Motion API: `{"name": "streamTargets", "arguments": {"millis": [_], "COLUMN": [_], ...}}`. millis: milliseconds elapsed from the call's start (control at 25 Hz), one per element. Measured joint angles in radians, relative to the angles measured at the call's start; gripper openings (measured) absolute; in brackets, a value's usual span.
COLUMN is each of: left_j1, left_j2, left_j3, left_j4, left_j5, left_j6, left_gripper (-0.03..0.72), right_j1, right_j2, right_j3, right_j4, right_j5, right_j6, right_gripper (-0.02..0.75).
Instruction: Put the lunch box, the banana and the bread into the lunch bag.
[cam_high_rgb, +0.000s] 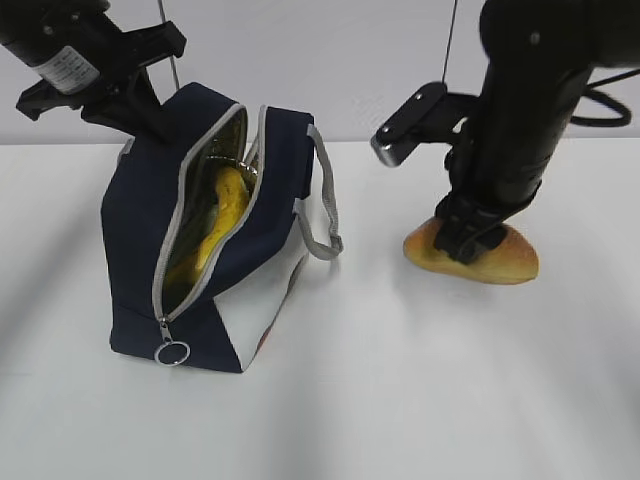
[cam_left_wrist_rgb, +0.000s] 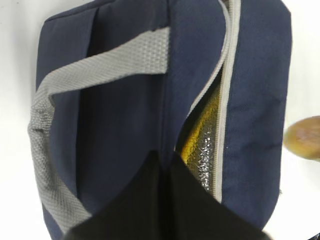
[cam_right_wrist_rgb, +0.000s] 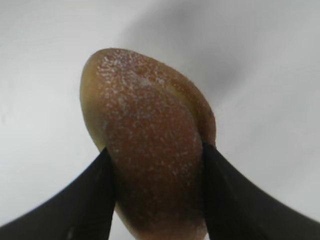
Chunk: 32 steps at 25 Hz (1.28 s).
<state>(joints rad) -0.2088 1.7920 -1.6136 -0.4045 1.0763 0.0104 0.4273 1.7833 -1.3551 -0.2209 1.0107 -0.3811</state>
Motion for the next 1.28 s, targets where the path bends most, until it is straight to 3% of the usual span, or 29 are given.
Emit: {"name": "streamTargets", "arguments": {"millis": [200, 480, 920, 1280], "left_j1": [0.000, 0.000, 0.000, 0.000], "left_j2": [0.000, 0.000, 0.000, 0.000], "left_j3": [0.000, 0.000, 0.000, 0.000], "left_j4": [0.001, -0.006, -0.017, -0.020], "left_j5": [-0.001, -0.001, -0.004, -0.004], "left_j6": [0.000, 0.000, 0.000, 0.000], "left_gripper": [-0.003, -0.003, -0.003, -0.003], "right_j1": [0.000, 0.009, 0.022, 0.023], "right_j2": [-0.108, -0.093, 0.129, 0.269], "right_j3": [-0.065, -0.229, -0.315, -0.459], "right_j4": [0.061, 0.361, 0.752, 0.845], "right_j5": [0.029, -0.016, -0.189, -0.124], "right_j6": [0.016, -0.017, -0.101, -0.032], "right_gripper": [0.356, 0.354, 0.354, 0.354]}}
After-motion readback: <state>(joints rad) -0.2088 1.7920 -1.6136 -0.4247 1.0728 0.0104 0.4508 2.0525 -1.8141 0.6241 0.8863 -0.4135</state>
